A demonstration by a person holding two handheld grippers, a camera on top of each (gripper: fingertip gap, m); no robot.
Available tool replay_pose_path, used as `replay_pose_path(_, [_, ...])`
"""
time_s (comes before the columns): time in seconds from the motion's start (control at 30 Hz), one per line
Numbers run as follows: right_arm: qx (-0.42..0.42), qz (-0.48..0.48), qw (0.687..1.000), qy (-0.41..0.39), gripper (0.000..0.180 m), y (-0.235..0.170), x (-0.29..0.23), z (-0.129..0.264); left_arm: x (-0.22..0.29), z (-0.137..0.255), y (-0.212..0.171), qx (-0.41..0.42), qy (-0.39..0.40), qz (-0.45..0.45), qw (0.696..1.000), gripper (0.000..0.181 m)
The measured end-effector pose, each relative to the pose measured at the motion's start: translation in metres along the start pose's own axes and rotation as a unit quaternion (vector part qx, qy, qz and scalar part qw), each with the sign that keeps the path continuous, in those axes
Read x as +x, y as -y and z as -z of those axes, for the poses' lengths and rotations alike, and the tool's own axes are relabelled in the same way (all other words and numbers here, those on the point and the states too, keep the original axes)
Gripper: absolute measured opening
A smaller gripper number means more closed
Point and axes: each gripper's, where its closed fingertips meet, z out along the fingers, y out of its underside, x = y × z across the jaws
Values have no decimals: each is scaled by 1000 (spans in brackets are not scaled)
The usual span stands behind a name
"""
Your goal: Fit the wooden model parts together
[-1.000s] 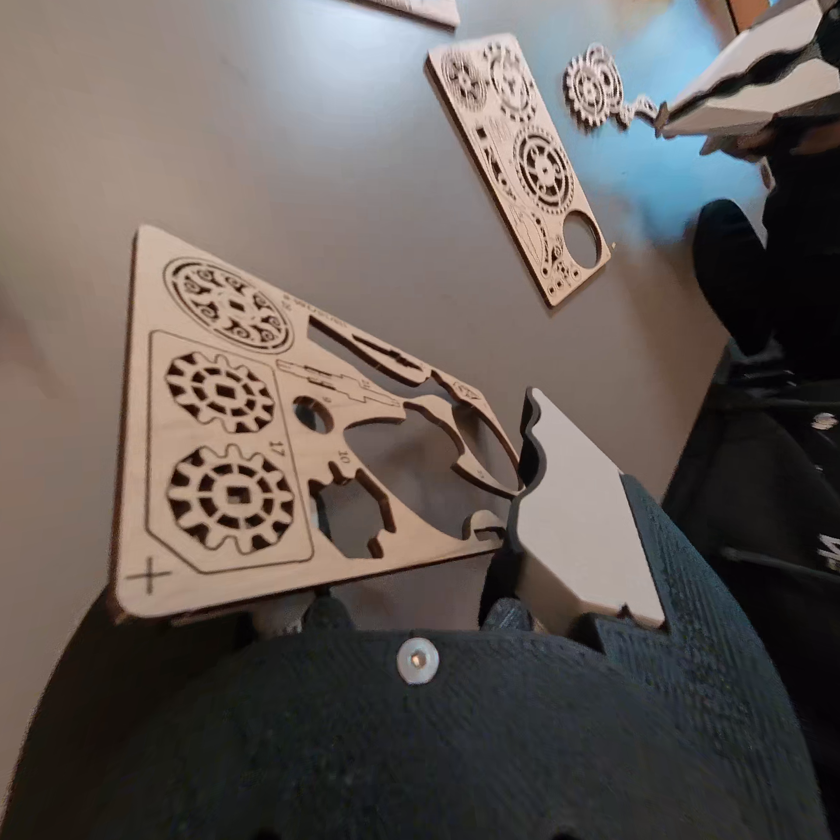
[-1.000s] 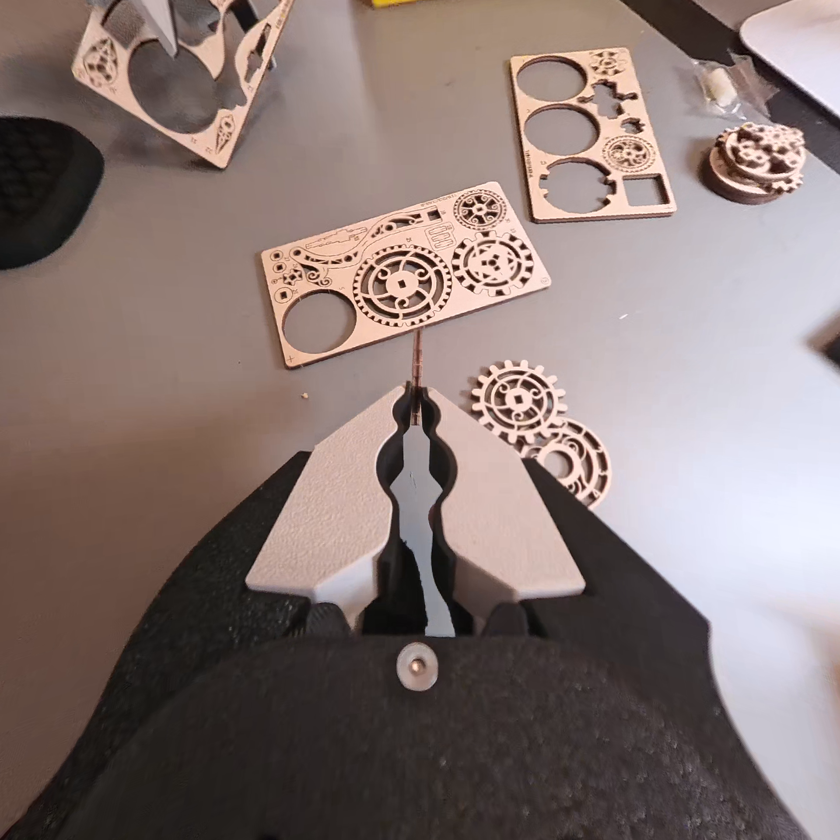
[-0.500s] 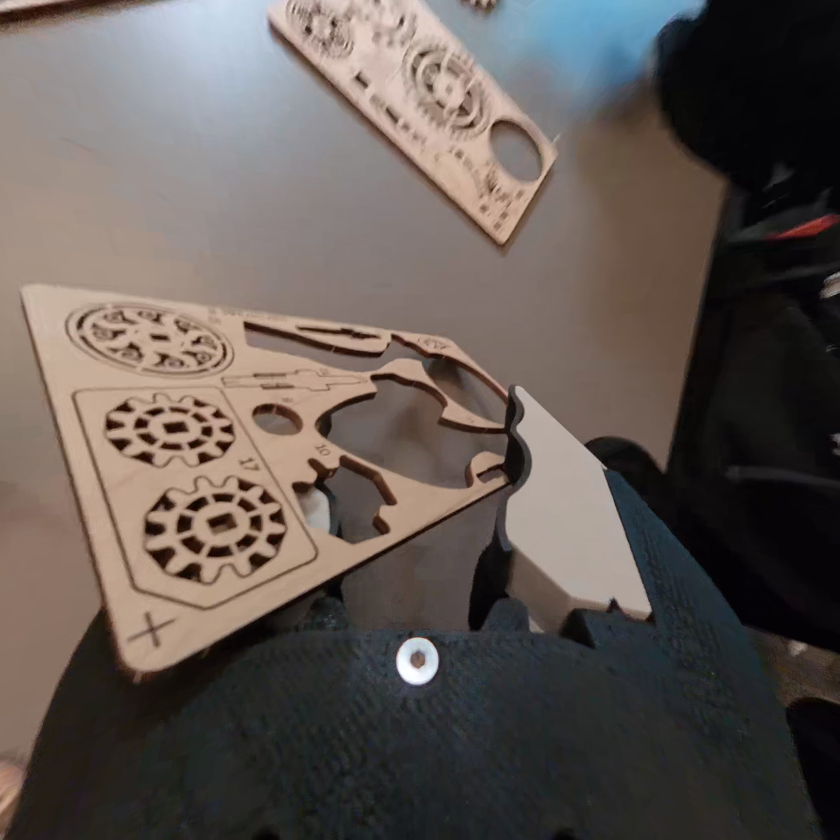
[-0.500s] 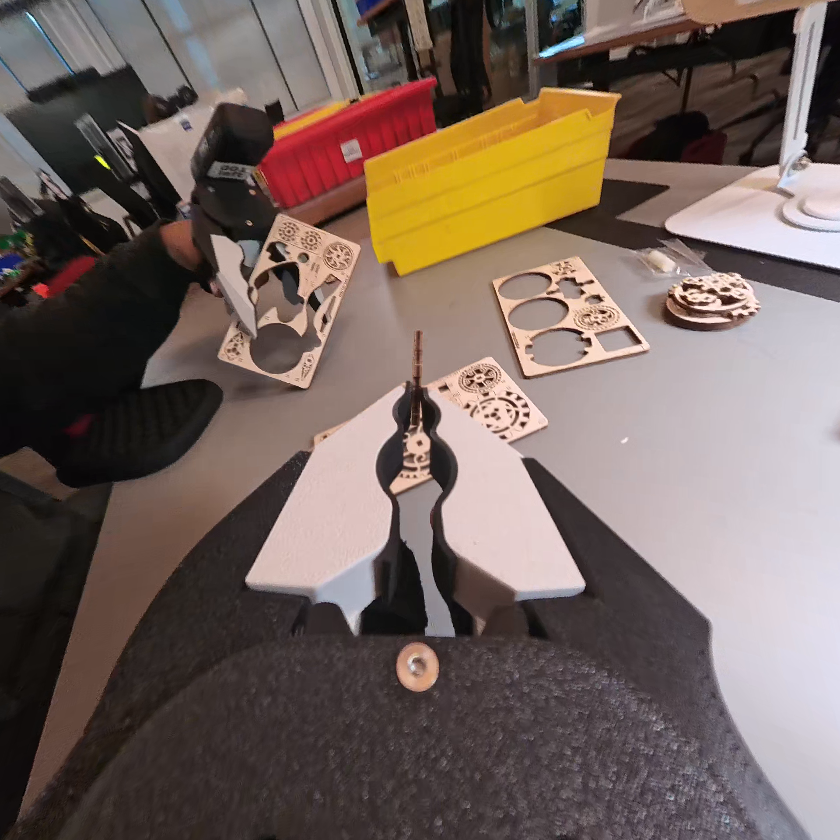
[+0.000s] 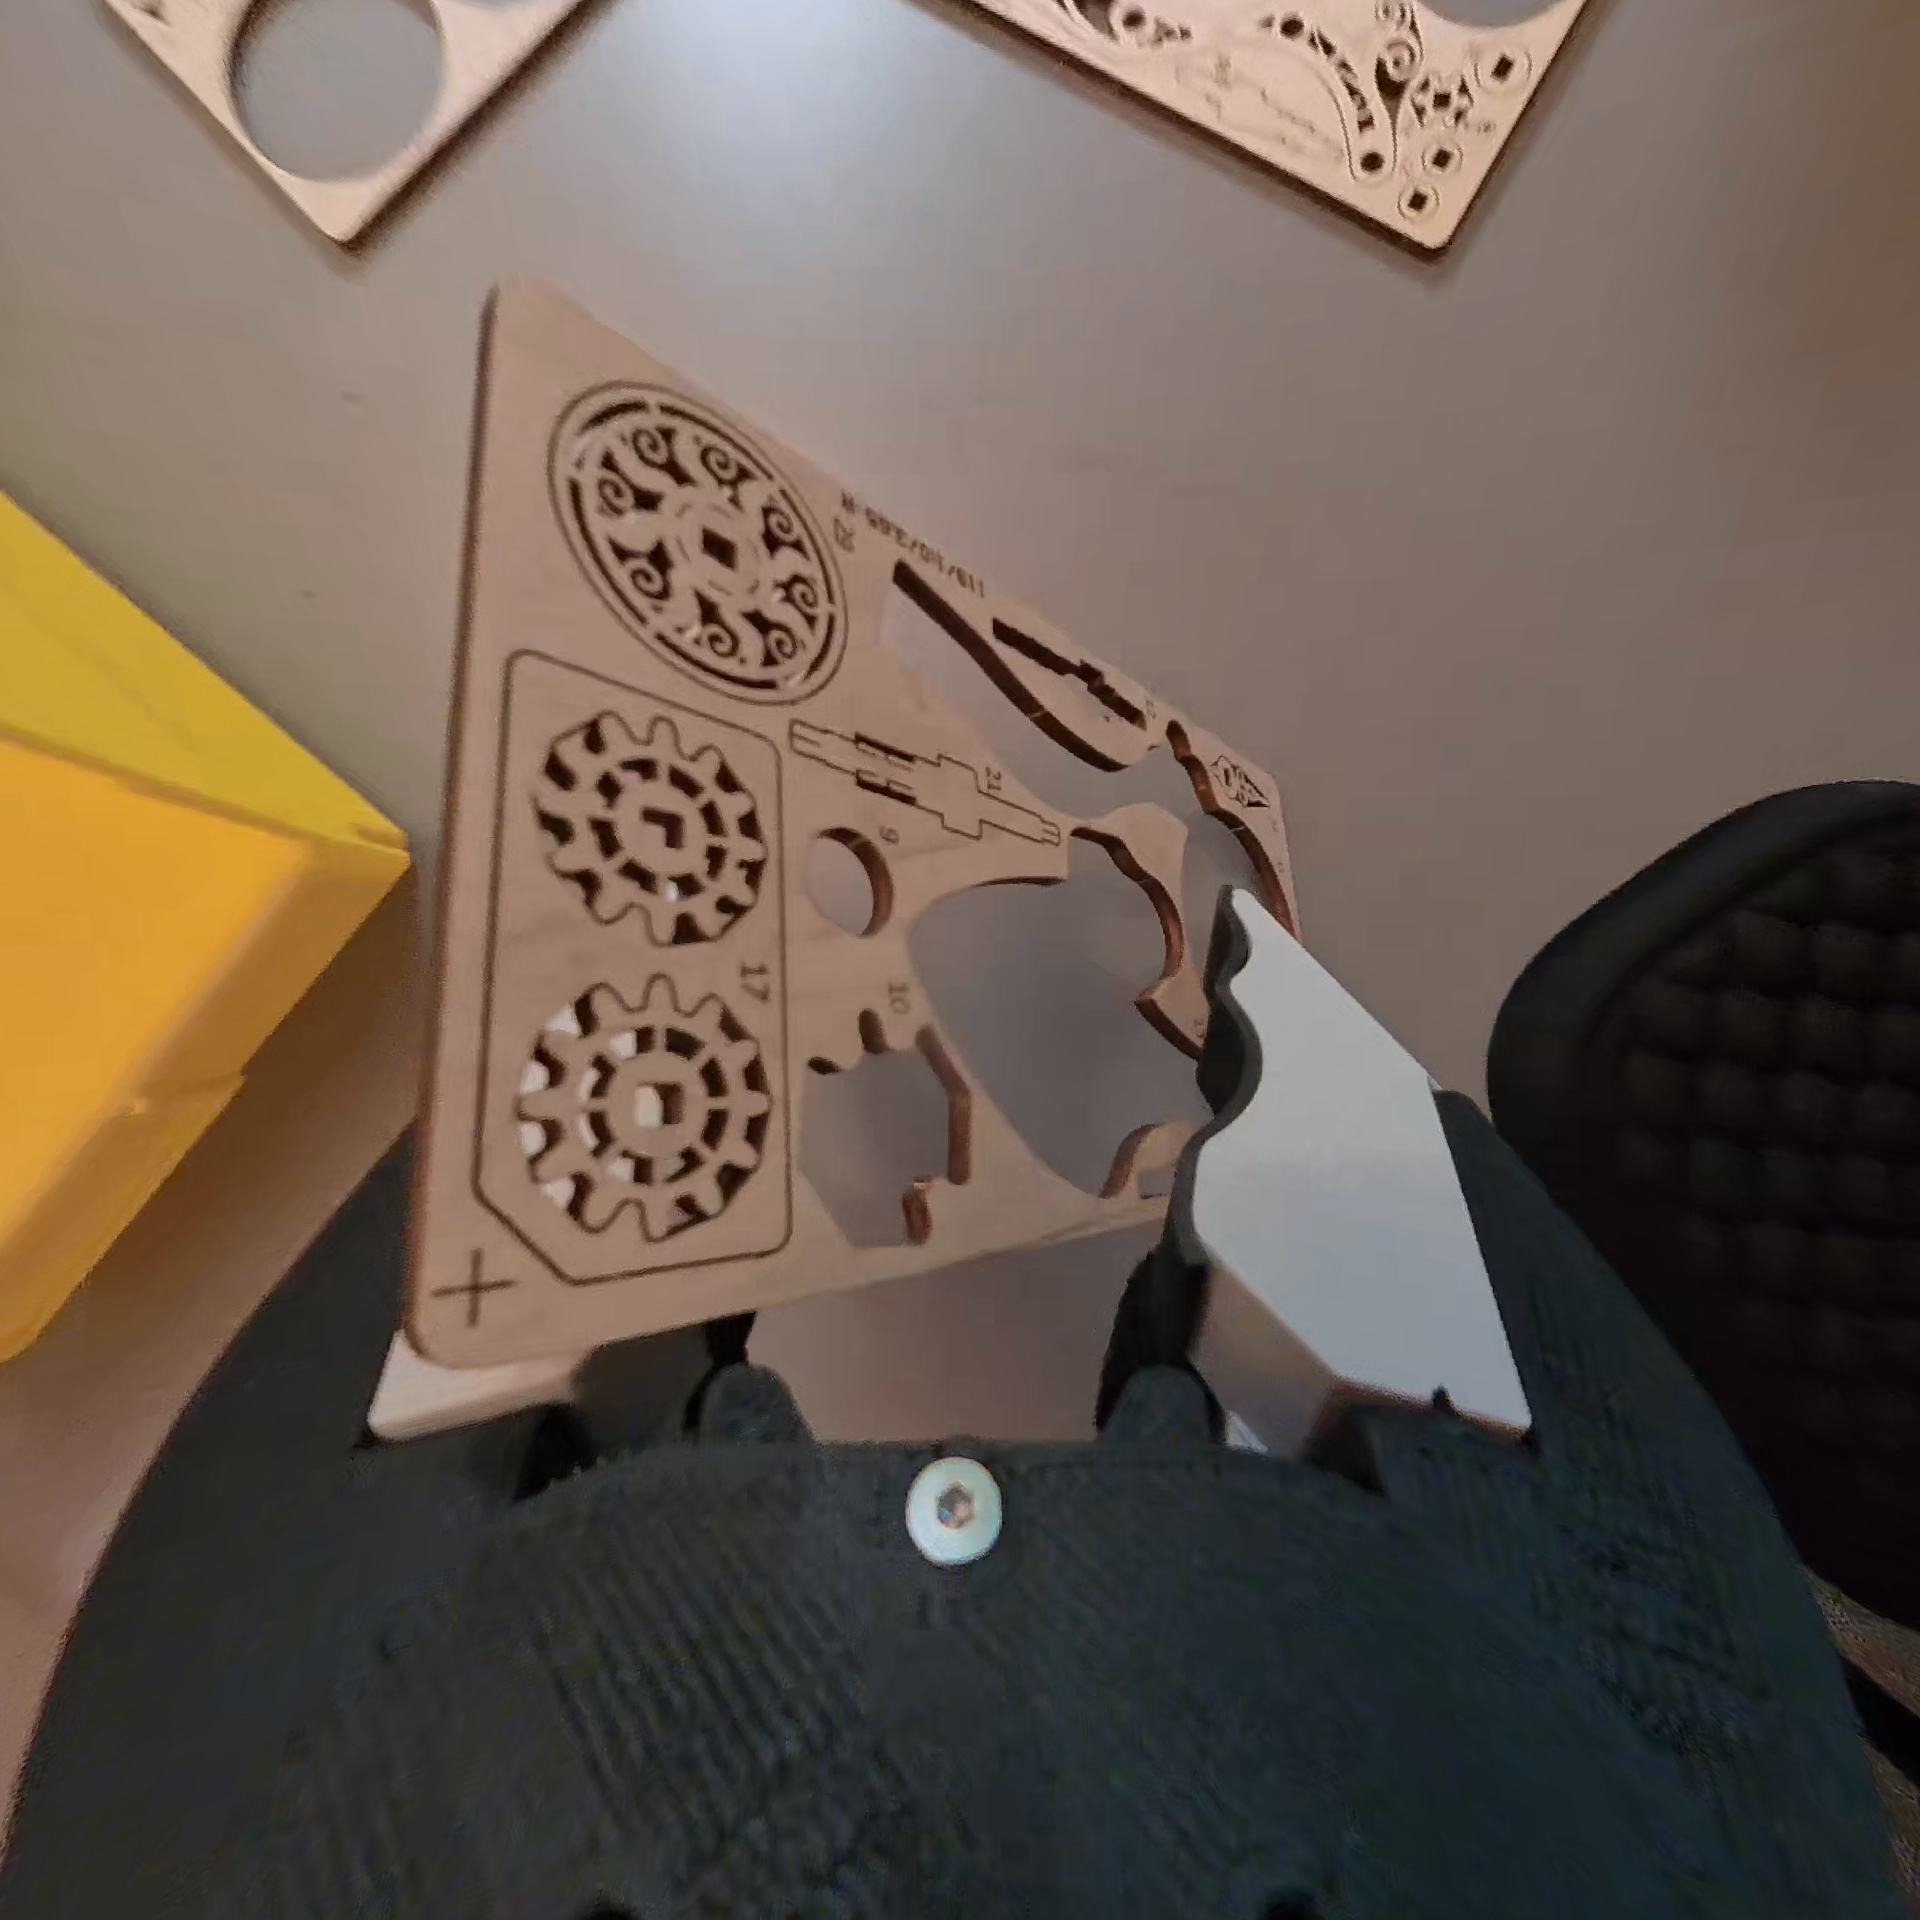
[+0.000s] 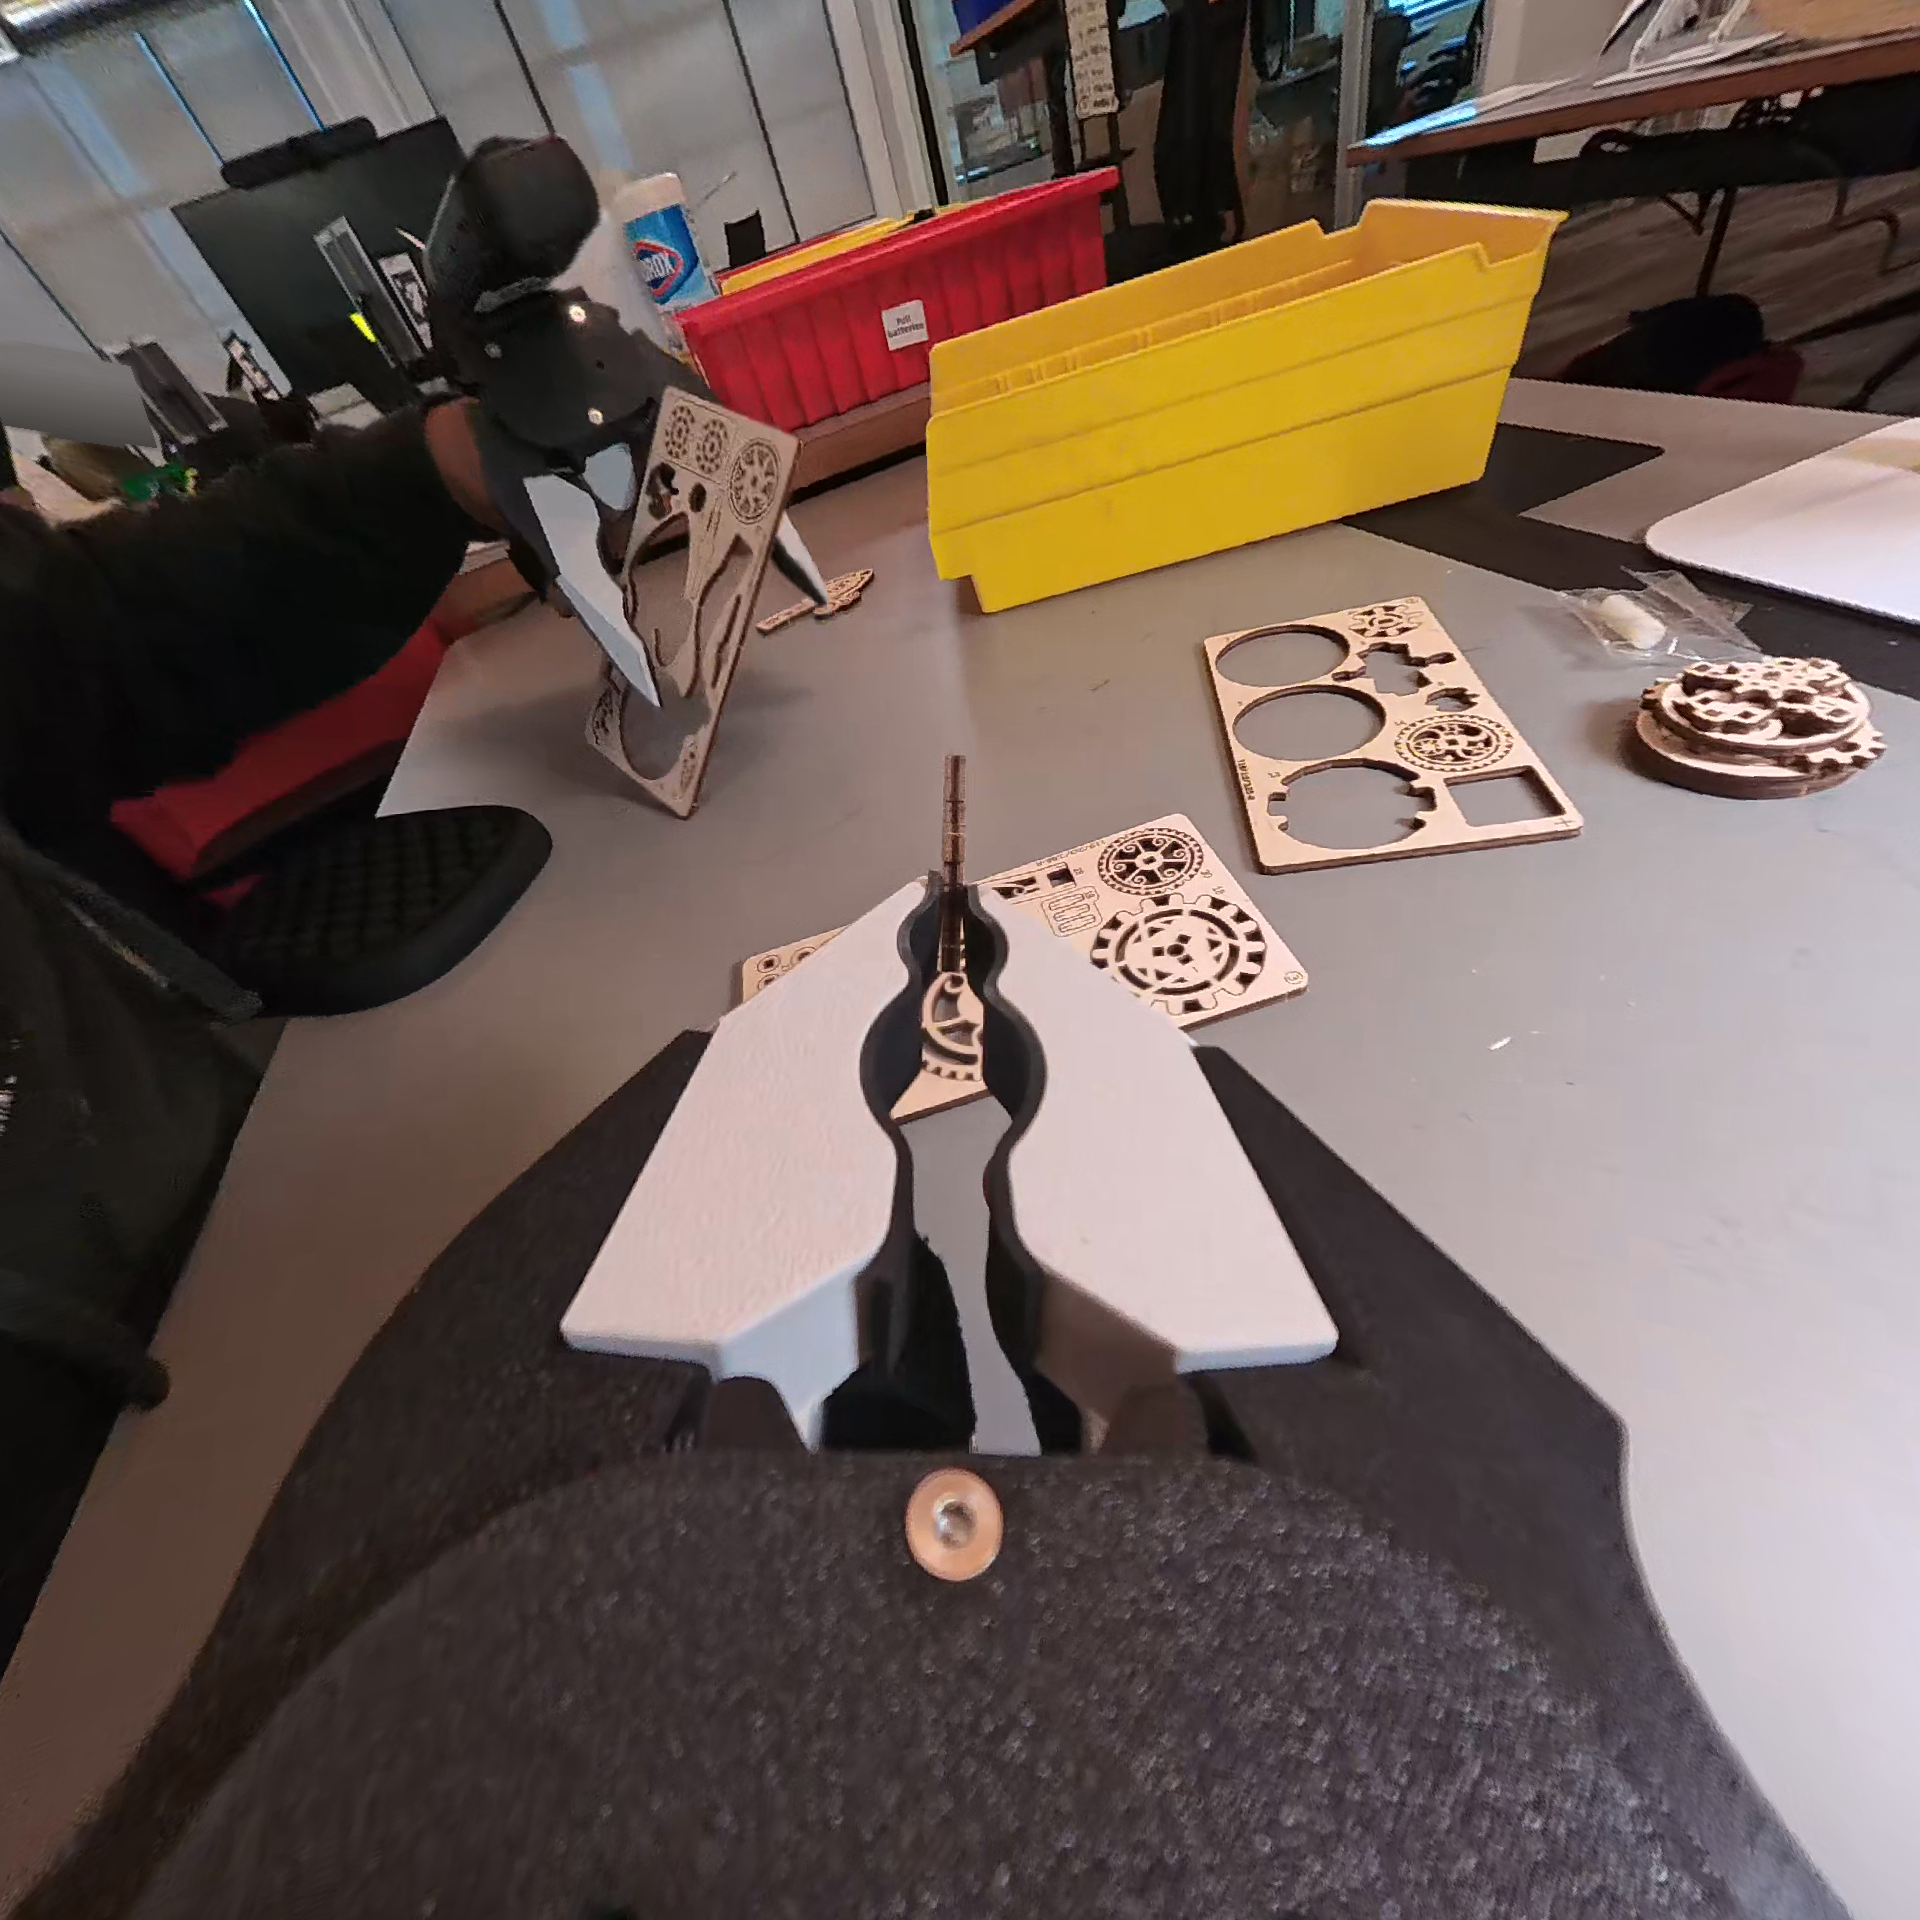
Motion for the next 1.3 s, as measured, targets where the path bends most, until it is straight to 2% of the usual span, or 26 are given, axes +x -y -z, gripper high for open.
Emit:
replay_pose_path(0.1, [2, -6, 1000, 7, 1, -1, 0, 0, 14, -7, -2, 28, -32, 18, 999, 92])
replay_pose_path(0.23, [0, -6, 1000, 20, 1, -2, -3, -4, 30, -12, 13, 69, -82, 37, 994, 110])
replay_pose_path(0.3, [-1, -2, 1000, 24, 1, -2, -6, -4, 25, -8, 25, 79, -68, 24, 994, 118])
replay_pose_path(0.37, [0, -2, 1000, 29, 0, -3, -9, -3, 19, -13, 22, 31, -51, -3, 998, 126])
replay_pose_path(0.43, [-1, -3, 1000, 29, 0, -3, -10, -3, 5, -16, 25, 2, 6, -51, 999, 133])
replay_pose_path(0.5, [2, -1, 1000, 30, 0, -2, -11, -1, -4, -11, 37, 17, 28, -64, 997, 133])
replay_pose_path(0.67, [13, -1, 999, 33, 1, 2, -13, 5, -30, 8, 55, 93, 62, -20, 994, 136])
replay_pose_path(0.7, [16, 1, 999, 33, 1, 3, -14, 6, -30, 16, 64, 139, 59, -2, 989, 130])
replay_pose_path(0.73, [20, 2, 999, 34, 1, 5, -14, 7, -28, 27, 76, 200, 53, 15, 978, 116])
replay_pose_path(0.87, [31, 10, 999, 37, 1, 10, -18, 10, -3, 74, 105, 423, 15, 33, 905, 36])
replay_pose_path(0.93, [28, 16, 999, 36, 1, 9, -19, 11, 8, 78, 107, 478, -16, 64, 876, 15])
replay_pose_path(1.0, [26, 19, 999, 32, 1, 8, -17, 12, 17, 59, 104, 478, -75, 114, 868, 11])
replay_pose_path(1.07, [31, 16, 999, 31, 1, 9, -16, 14, 21, 37, 101, 460, -90, 134, 873, 0])
replay_pose_path(1.13, [37, 11, 999, 29, 1, 11, -15, 14, 19, 12, 92, 391, -67, 134, 908, 0])
replay_pose_path(1.2, [39, 9, 999, 29, 1, 12, -15, 15, 15, -13, 74, 274, -15, 105, 956, 0])
replay_pose_path(1.27, [37, 11, 999, 27, 1, 11, -15, 14, 14, -28, 56, 176, 19, 72, 982, 2])
replay_pose_path(1.3, [35, 12, 999, 27, 1, 11, -15, 14, 12, -34, 47, 134, 32, 65, 988, 8])
